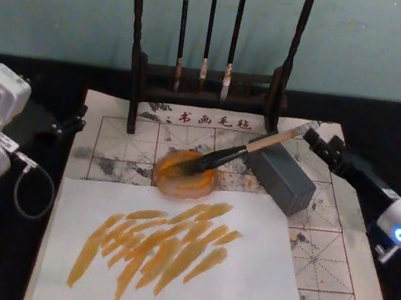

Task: Pick up the brush from the inkstone, write on the paper, then place the brush back to its original position.

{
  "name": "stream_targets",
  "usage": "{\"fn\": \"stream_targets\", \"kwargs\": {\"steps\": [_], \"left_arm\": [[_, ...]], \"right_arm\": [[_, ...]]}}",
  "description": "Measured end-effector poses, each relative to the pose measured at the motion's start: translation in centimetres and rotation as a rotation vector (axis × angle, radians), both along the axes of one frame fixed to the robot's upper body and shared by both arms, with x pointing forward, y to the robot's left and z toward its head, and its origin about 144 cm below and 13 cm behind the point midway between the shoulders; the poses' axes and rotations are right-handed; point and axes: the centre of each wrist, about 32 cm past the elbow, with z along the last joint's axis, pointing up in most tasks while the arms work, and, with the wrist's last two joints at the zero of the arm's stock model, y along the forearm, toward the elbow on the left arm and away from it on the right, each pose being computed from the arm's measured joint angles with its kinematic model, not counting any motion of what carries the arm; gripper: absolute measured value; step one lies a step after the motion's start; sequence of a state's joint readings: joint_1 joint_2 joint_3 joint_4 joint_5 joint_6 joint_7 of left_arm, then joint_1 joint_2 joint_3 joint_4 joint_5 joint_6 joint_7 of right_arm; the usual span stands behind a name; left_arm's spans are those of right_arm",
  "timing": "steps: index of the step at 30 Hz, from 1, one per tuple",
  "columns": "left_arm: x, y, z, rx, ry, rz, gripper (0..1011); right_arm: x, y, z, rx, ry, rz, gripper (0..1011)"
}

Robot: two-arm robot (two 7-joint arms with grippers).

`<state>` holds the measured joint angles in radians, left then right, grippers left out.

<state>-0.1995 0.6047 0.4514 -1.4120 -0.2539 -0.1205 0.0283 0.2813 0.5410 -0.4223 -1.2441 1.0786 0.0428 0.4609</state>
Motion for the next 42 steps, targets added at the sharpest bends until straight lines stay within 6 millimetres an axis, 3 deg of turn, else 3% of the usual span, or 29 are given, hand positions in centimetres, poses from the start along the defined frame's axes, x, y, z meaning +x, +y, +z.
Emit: {"fn": "stream_targets", "kwargs": {"steps": [6,15,42], "left_arm": [[0.0,0.0,0.0,0.000,0.000,0.000,1001],[0.0,0.0,0.0,0.000,0.000,0.000,1001],[0.0,0.0,0.0,0.000,0.000,0.000,1001]], "right_arm": [[-1.5,-0.9,-0.5,-0.152,-0.098,-0.030,1002],[-2.4,-0.3,-2.0,-0.341,-0.179,-0.104,1003],[-2.4,0.0,-2.3,-0.351,-0.180,-0.135,1002]]}}
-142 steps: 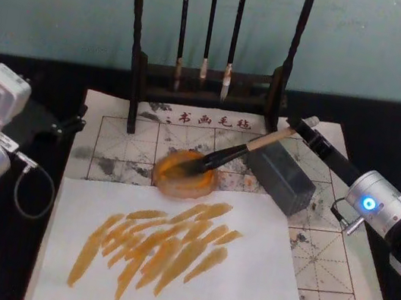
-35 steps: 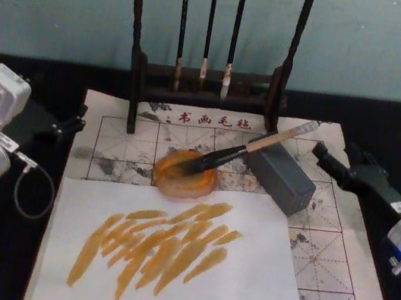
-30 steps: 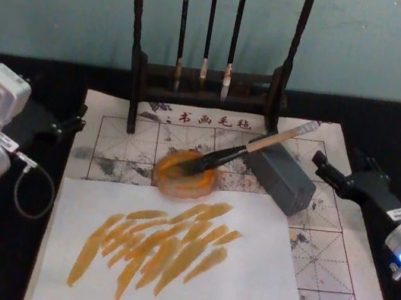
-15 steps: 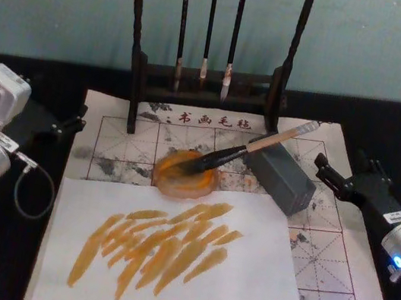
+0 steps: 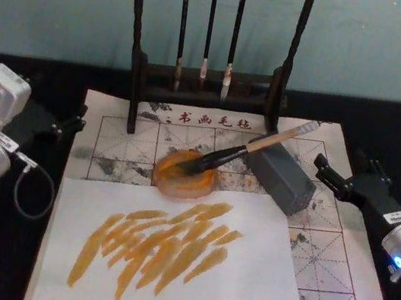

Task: Pick up the brush from the inkstone, write on the paper, then place the brush back to its original position.

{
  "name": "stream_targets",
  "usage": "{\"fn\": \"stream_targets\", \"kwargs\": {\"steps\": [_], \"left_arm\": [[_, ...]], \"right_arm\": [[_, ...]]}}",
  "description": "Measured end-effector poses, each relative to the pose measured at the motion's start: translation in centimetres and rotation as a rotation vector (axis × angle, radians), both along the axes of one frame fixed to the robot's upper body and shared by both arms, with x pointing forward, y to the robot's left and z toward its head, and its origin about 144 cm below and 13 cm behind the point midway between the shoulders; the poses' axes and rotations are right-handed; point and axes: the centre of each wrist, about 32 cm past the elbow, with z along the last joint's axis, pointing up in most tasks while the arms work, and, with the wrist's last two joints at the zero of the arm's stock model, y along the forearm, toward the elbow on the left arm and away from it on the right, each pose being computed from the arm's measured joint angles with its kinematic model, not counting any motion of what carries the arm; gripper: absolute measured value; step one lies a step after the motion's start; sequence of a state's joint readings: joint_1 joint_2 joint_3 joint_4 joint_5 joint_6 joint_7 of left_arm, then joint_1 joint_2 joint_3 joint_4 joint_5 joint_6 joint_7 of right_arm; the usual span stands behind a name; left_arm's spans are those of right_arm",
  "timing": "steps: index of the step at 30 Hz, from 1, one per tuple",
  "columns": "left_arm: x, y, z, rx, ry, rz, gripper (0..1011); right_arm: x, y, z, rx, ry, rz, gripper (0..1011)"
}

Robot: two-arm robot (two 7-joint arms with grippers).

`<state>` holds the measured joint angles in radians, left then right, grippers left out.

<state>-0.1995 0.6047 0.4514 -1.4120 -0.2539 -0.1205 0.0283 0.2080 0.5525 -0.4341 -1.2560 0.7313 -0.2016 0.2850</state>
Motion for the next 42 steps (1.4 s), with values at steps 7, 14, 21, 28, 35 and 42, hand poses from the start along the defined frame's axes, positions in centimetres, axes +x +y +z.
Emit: {"fn": "stream_targets", "kwargs": {"steps": [7,14,21,28,35,42], "left_arm": [[0.00,0.00,0.00,0.000,0.000,0.000,1001],[0.00,0.00,0.00,0.000,0.000,0.000,1001],[0.00,0.00,0.00,0.000,0.000,0.000,1001],[0.00,0.00,0.00,0.000,0.000,0.000,1001],[0.00,0.00,0.00,0.000,0.000,0.000,1001],[0.00,0.00,0.00,0.000,0.000,0.000,1001]], "right_arm": [[0.00,0.00,0.01,0.000,0.000,0.002,1002],[0.00,-0.01,0.02,0.000,0.001,0.002,1002],[-0.01,-0.03,0.02,0.000,0.001,0.003,1002],[-0.01,-0.03,0.02,0.000,0.001,0.003,1002],[-0.01,-0.03,0.02,0.000,0.001,0.003,1002],[-0.01,-0.03,0.02,0.000,0.001,0.003,1002]]}}
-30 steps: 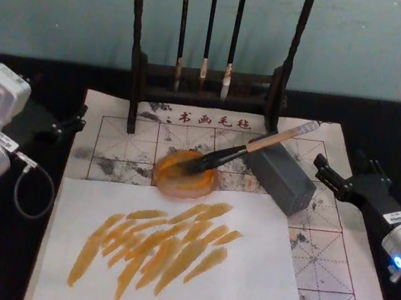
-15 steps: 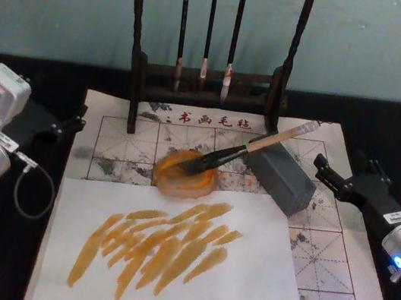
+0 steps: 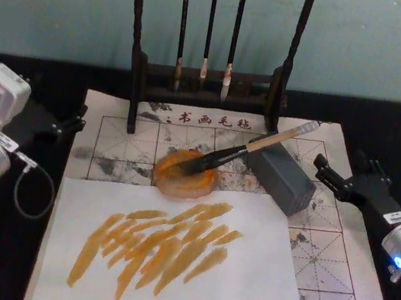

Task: Pick up the brush from the inkstone, write on the paper, then place the brush back to its original position.

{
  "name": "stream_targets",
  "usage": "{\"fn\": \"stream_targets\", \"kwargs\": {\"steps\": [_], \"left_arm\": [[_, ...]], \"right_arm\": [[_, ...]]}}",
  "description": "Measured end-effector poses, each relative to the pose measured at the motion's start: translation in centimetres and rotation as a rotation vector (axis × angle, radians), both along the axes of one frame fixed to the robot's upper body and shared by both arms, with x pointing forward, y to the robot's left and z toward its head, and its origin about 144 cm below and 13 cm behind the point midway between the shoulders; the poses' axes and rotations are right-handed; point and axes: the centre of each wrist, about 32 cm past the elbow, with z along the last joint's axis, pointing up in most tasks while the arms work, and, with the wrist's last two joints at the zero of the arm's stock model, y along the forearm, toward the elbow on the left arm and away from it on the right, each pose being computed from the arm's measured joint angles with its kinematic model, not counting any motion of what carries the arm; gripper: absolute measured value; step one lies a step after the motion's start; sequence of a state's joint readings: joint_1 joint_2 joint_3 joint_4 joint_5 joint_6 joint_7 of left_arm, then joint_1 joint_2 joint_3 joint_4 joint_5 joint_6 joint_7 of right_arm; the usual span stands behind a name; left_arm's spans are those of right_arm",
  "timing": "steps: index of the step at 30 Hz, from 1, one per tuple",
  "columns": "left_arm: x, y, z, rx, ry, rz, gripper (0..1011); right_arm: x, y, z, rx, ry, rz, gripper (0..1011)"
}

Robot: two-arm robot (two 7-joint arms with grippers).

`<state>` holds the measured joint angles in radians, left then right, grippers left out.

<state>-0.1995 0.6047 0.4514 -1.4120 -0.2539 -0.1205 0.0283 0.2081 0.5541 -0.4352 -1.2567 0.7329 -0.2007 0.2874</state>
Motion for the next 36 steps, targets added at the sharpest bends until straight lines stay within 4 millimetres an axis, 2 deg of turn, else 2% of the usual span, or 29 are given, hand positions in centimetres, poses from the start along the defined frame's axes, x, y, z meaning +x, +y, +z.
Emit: {"fn": "stream_targets", "kwargs": {"steps": [36], "left_arm": [[0.00,0.00,0.00,0.000,0.000,0.000,1001]], "right_arm": [[0.00,0.00,0.00,0.000,0.000,0.000,1002]]}}
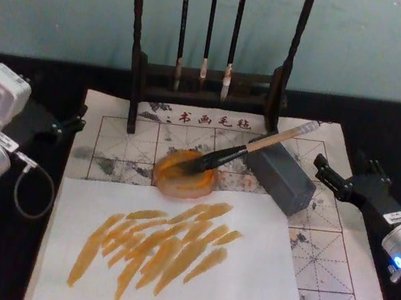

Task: Pick up the brush from the inkstone, write on the paper, then place the brush back to its original position.

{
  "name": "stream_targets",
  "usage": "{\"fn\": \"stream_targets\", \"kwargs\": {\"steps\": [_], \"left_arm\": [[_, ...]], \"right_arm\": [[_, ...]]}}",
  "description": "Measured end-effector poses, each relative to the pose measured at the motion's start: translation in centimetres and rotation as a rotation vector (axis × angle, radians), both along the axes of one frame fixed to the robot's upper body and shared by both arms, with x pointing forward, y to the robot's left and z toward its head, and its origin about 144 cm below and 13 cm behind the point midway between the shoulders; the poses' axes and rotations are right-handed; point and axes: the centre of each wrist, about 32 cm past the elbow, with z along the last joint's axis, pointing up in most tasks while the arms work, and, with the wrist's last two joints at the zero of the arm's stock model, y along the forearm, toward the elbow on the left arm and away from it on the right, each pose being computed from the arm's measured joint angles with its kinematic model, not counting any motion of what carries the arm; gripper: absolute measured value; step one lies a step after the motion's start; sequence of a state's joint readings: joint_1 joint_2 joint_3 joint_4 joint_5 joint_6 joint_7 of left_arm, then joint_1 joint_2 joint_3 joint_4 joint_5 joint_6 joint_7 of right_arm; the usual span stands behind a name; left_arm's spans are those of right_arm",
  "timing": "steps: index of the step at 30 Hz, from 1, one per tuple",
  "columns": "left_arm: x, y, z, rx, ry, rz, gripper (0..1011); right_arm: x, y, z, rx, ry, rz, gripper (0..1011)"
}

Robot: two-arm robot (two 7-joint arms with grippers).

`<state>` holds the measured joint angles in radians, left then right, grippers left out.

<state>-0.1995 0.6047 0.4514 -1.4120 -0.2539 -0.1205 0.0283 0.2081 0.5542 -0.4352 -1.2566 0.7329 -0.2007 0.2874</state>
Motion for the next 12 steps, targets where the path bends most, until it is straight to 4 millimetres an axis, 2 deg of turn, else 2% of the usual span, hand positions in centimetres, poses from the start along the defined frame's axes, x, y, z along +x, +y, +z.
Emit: {"fn": "stream_targets", "kwargs": {"steps": [12], "left_arm": [[0.00,0.00,0.00,0.000,0.000,0.000,1001]], "right_arm": [[0.00,0.00,0.00,0.000,0.000,0.000,1002]]}}
